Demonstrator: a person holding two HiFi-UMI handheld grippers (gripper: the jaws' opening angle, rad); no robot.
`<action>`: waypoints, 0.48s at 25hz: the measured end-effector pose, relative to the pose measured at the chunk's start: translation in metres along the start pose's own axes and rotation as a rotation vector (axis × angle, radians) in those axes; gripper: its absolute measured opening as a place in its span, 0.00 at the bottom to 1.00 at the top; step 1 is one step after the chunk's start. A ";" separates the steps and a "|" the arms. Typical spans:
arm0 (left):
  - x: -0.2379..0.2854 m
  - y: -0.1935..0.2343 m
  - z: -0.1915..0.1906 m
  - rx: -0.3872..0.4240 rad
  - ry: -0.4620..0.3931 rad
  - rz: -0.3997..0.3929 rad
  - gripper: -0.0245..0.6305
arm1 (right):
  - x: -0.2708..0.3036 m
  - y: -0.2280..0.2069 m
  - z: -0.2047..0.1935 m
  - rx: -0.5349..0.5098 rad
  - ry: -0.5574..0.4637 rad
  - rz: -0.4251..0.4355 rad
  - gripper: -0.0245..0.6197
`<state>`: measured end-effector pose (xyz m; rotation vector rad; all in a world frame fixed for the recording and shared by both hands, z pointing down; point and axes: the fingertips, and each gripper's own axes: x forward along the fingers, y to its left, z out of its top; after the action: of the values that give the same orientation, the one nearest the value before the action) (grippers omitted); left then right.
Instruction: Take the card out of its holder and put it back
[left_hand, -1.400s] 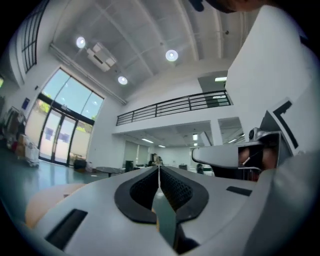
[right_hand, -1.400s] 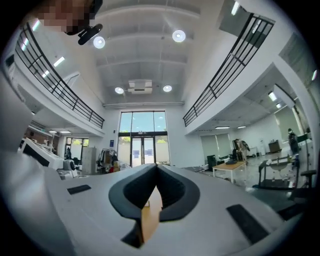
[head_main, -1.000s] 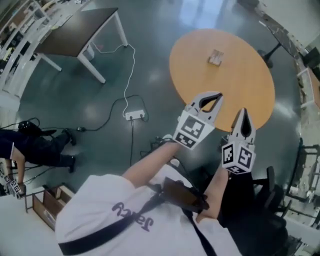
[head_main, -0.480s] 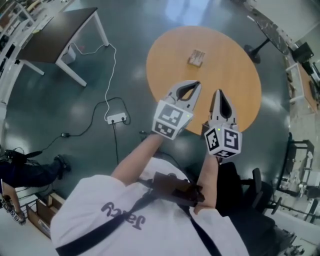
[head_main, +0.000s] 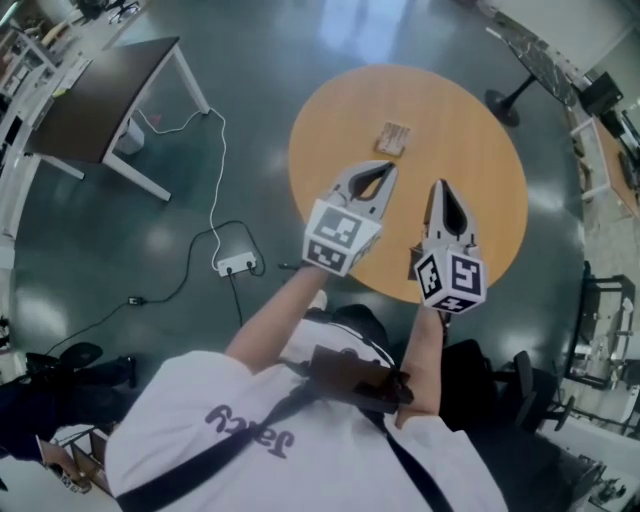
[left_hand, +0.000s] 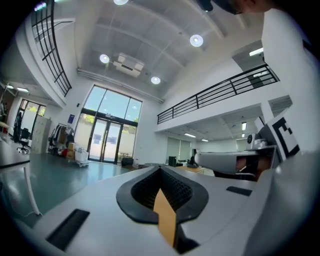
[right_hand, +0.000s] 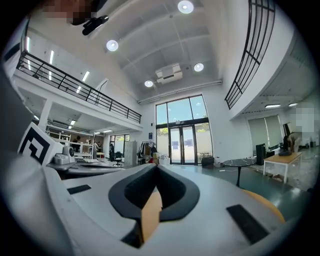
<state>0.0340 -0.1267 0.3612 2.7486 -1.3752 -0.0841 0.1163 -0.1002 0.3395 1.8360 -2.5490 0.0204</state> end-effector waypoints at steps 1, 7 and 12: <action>0.006 0.008 -0.004 0.026 0.013 0.004 0.05 | 0.007 0.000 -0.003 -0.016 0.011 0.000 0.07; 0.027 0.041 -0.015 0.066 0.020 -0.036 0.05 | 0.042 -0.004 -0.001 -0.045 0.008 -0.006 0.07; 0.034 0.066 -0.038 0.041 0.044 -0.019 0.05 | 0.073 -0.006 -0.031 -0.016 0.063 0.083 0.07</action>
<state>0.0051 -0.1920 0.4043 2.7790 -1.3557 0.0035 0.0984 -0.1713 0.3713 1.6950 -2.5725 0.0561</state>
